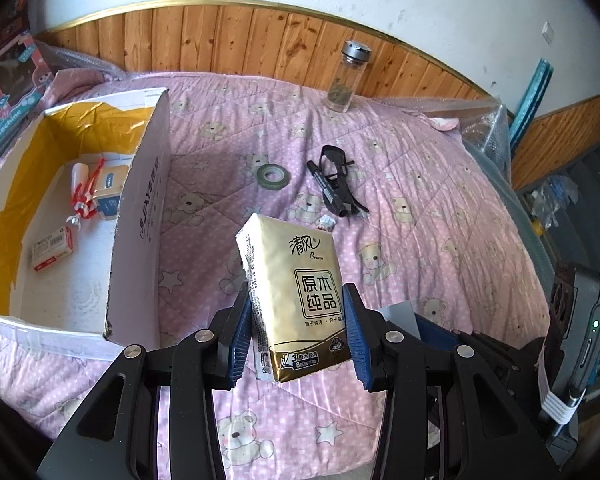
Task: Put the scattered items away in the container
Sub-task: 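Carry the tissue pack and white charger with both tools over the white box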
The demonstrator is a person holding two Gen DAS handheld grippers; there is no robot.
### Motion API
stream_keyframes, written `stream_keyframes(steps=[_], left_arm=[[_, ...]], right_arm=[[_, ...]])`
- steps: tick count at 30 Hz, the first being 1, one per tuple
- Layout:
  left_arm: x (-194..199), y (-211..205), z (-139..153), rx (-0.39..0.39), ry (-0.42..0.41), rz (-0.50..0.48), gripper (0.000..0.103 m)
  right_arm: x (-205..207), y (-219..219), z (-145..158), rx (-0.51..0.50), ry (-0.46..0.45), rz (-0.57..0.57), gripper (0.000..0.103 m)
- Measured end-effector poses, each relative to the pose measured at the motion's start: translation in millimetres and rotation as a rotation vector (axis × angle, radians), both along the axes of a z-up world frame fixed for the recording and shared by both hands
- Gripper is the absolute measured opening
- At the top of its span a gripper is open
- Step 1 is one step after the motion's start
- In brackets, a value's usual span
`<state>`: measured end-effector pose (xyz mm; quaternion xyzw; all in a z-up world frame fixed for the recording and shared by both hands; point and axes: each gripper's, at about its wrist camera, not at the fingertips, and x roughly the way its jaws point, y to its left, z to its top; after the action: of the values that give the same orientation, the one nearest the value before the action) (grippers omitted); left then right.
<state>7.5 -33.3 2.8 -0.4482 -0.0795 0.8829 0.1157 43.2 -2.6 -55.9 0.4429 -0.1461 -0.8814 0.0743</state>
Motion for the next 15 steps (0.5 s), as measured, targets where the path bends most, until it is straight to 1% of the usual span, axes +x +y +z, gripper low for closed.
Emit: stream_keyframes(steps=[7, 15], left_arm=[[10, -6, 9, 0.029, 0.016, -0.008, 0.045], [21, -27, 14, 0.052, 0.021, 0.016, 0.045]], right_arm=[[16, -21, 17, 0.030, 0.042, 0.052, 0.034], [25, -39, 37, 0.025, 0.082, 0.092, 0.034]])
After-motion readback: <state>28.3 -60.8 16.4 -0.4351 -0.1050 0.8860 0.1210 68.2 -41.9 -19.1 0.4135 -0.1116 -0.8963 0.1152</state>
